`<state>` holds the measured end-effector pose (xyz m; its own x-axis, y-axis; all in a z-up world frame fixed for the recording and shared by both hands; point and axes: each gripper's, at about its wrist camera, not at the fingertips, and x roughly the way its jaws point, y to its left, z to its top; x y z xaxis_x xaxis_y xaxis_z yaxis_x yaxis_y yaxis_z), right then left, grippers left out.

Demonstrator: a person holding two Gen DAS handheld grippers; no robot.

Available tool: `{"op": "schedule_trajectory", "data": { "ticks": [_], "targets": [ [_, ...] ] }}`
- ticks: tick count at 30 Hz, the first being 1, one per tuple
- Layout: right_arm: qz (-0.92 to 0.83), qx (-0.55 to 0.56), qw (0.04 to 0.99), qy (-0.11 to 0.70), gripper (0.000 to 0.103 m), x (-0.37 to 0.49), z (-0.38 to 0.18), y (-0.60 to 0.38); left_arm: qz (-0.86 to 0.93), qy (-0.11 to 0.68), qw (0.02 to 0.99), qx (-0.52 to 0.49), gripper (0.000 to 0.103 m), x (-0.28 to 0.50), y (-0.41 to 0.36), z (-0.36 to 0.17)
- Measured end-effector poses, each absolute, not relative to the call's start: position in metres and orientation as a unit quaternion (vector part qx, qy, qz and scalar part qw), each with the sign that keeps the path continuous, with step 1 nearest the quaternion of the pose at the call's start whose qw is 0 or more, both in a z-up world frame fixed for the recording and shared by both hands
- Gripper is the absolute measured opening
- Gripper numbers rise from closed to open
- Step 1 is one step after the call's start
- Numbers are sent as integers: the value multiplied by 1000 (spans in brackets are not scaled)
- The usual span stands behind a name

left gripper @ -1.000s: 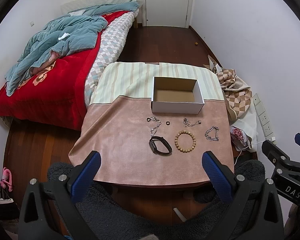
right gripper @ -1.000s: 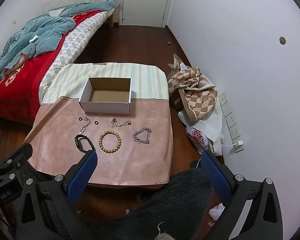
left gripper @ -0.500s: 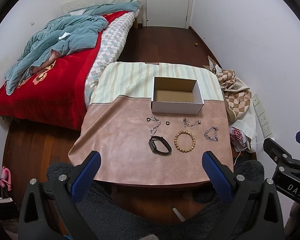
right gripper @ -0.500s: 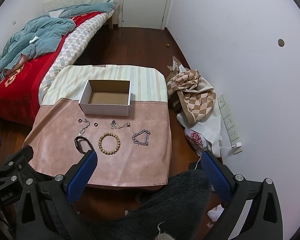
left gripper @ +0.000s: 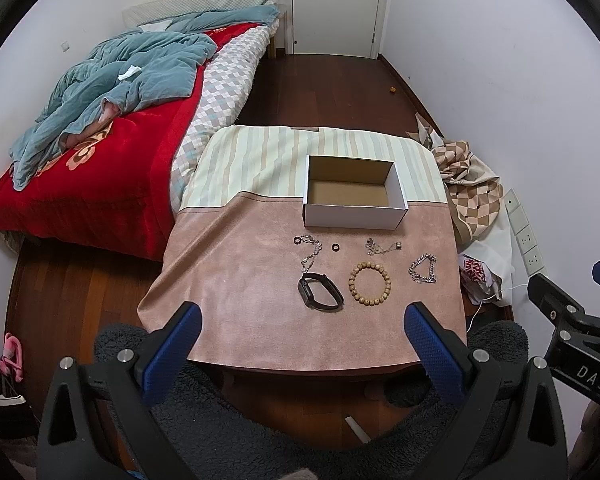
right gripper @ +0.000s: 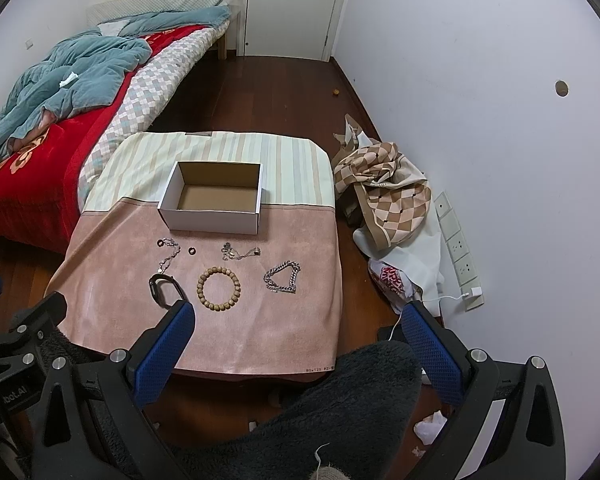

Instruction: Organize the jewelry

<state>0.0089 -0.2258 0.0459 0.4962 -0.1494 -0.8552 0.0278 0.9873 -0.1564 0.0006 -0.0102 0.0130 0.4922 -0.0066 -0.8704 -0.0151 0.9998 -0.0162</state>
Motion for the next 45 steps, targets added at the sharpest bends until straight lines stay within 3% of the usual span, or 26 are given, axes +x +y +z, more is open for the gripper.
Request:
{"op": "schedule_trajectory", "data": {
  "ticks": [38, 45],
  "targets": [
    [-54, -59, 867, 493, 103, 16, 52, -229, 5, 502, 865, -10, 103, 2, -12, 13],
    [-57, -47, 863, 500, 103, 39, 15, -230, 48, 504, 863, 5, 103, 45, 6, -37]
  ]
}}
